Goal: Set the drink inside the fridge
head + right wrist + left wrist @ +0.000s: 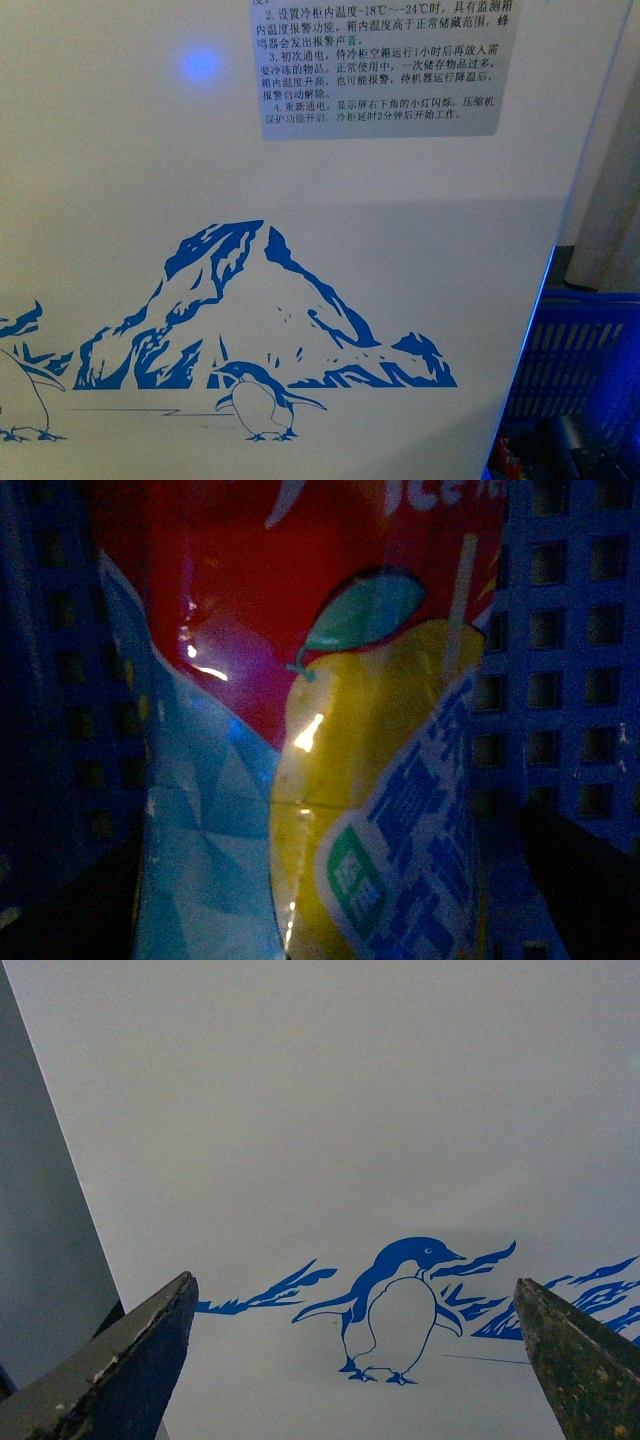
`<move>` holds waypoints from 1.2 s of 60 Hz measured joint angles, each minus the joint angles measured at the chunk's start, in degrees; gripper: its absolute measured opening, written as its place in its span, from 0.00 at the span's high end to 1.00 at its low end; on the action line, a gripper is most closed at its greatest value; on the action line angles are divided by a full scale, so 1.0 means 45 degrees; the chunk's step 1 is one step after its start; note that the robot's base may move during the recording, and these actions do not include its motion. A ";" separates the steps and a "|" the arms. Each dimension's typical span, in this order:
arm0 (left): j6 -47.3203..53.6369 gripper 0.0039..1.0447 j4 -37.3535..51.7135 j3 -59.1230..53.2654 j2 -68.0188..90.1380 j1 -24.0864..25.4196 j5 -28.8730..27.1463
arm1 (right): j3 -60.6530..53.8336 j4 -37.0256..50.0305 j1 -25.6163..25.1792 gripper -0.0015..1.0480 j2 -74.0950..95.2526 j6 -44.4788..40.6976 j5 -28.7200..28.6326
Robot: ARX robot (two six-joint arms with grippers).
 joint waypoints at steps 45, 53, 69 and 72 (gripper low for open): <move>0.0000 0.08 0.0000 0.0000 0.0000 0.0000 0.0000 | -0.4682 0.1889 -0.0937 0.58 -0.5081 -0.1758 0.1049; 0.0000 0.08 0.0000 0.0000 0.0000 0.0000 -0.0005 | -0.6261 0.2035 -0.1132 0.58 -0.8636 -0.1982 0.0714; 0.0000 0.08 0.0000 0.0000 0.0000 0.0000 0.0000 | -0.8680 0.1054 -0.1175 0.58 -1.4790 -0.2030 0.0529; 0.0000 0.08 0.0000 0.0000 0.0000 0.0000 0.0000 | -0.9020 0.0670 -0.1166 0.58 -1.5897 -0.1938 0.0525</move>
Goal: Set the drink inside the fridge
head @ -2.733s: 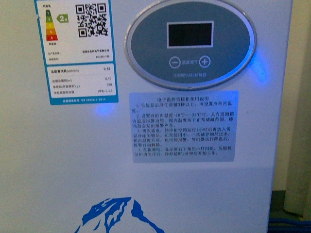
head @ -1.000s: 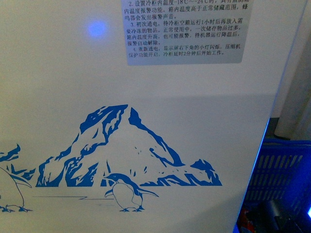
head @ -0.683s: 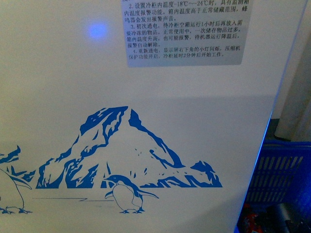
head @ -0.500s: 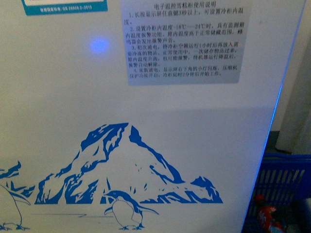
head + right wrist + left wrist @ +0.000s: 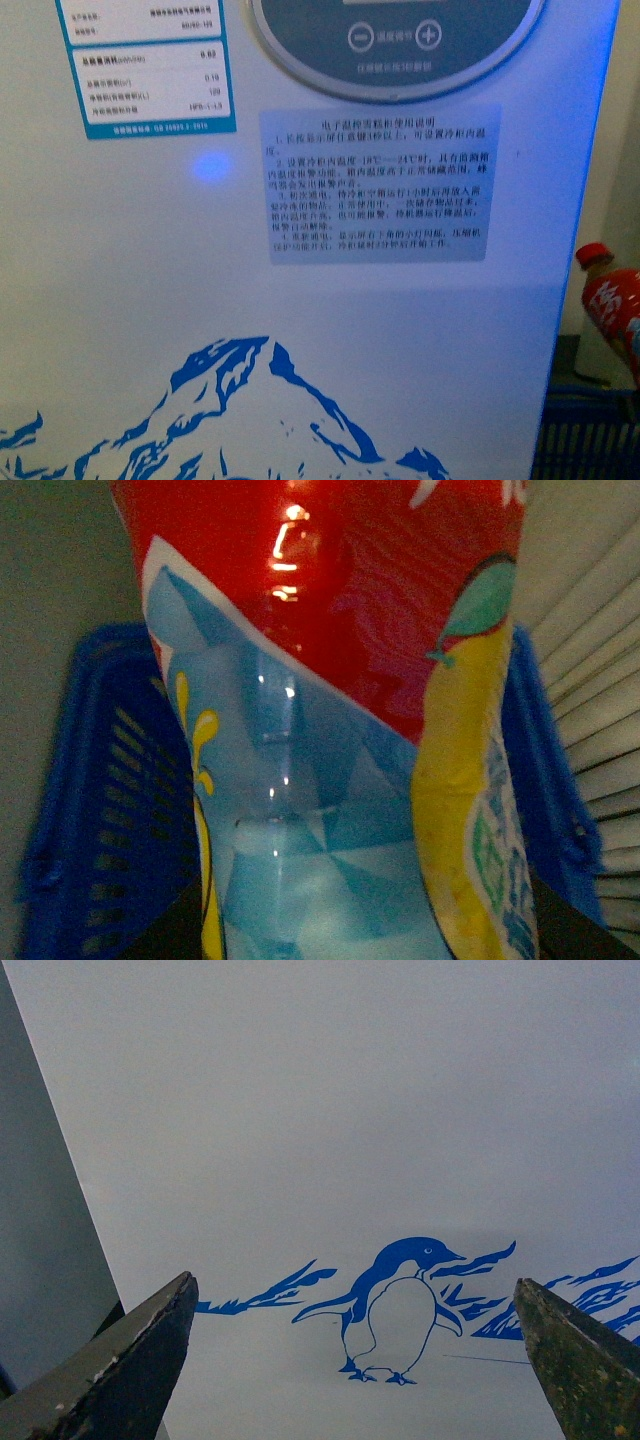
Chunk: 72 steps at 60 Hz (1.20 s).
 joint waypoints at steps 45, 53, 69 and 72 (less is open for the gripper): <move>0.0000 0.08 0.0000 0.0000 0.0000 0.0000 0.0000 | -0.4405 -0.6392 0.7257 0.59 -1.7306 0.2463 0.9194; 0.0000 0.08 0.0000 0.0000 0.0000 0.0000 0.0000 | -0.5037 -0.5780 0.8461 0.59 -1.7704 0.2297 1.1079; 0.0000 0.08 0.0000 0.0000 0.0000 0.0000 0.0000 | -0.5683 -0.5552 0.8976 0.59 -1.7704 0.2225 1.1827; 0.0000 0.08 0.0000 0.0000 0.0000 0.0000 0.0000 | -0.5683 -0.5552 0.8976 0.59 -1.7685 0.2215 1.1808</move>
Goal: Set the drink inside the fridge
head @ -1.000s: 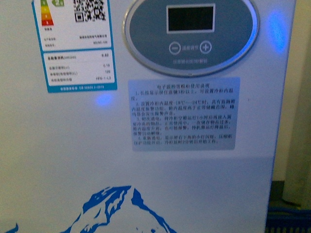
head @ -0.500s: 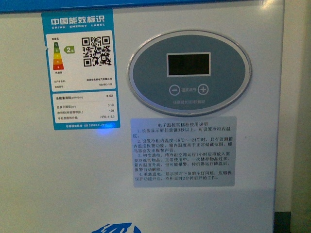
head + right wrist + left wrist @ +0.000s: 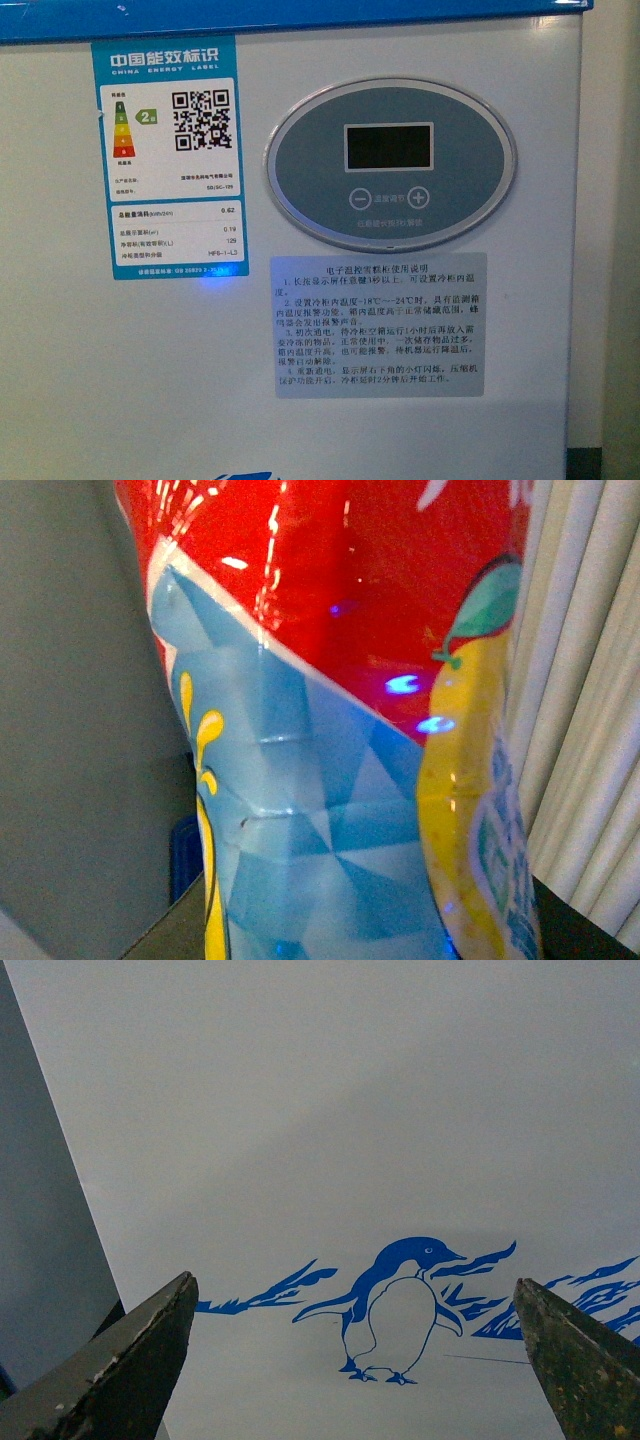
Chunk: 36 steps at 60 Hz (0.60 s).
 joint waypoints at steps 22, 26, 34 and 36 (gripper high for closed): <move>0.0000 0.08 -0.0005 0.0000 0.0000 0.0000 -0.0010 | -0.0049 0.0000 0.0005 0.59 -0.0010 -0.0015 0.0034; 0.0000 0.08 -0.0005 0.0000 0.0000 0.0000 0.0000 | -0.0049 0.0000 0.0005 0.59 -0.0010 -0.0034 0.0034; -0.0005 0.08 0.0000 0.0000 0.0000 0.0000 0.0000 | -0.0049 0.0000 0.0005 0.59 -0.0010 -0.0053 0.0034; 0.0000 0.08 0.0000 0.0000 0.0000 0.0000 -0.0005 | -0.0049 0.0000 0.0005 0.59 -0.0015 -0.0063 0.0049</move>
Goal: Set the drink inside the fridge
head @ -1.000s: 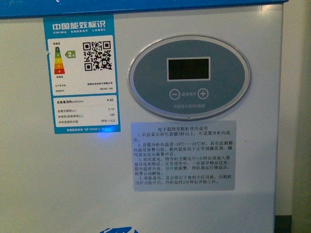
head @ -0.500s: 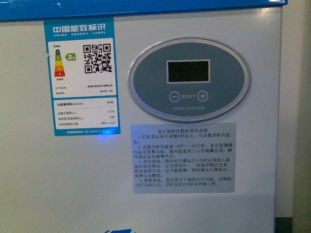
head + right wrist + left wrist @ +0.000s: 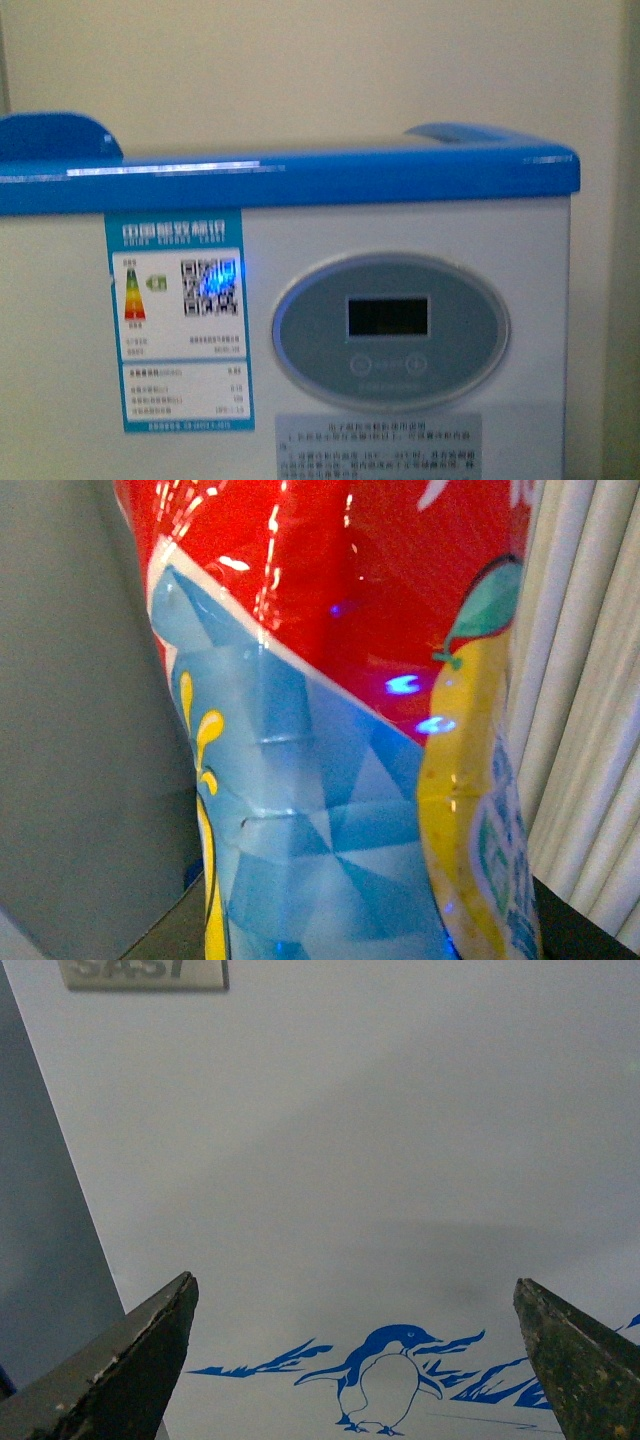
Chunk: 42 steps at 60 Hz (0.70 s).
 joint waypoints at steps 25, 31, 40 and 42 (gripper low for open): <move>0.0000 0.08 0.0000 0.0000 0.0000 0.0000 0.0000 | 0.0000 0.0000 0.0005 0.59 0.0000 -0.0117 -0.0019; 0.0000 0.08 0.0000 0.0000 0.0000 0.0000 0.0000 | 0.0000 0.0000 0.0005 0.60 0.0000 -0.0117 -0.0015; 0.0000 0.08 0.0000 0.0000 0.0000 0.0000 0.0005 | 0.0005 0.0005 0.0005 0.60 0.0000 -0.0117 -0.0010; 0.0000 0.08 0.0000 0.0000 0.0000 0.0000 0.0005 | 0.0005 0.0005 0.0005 0.60 0.0000 -0.0117 -0.0010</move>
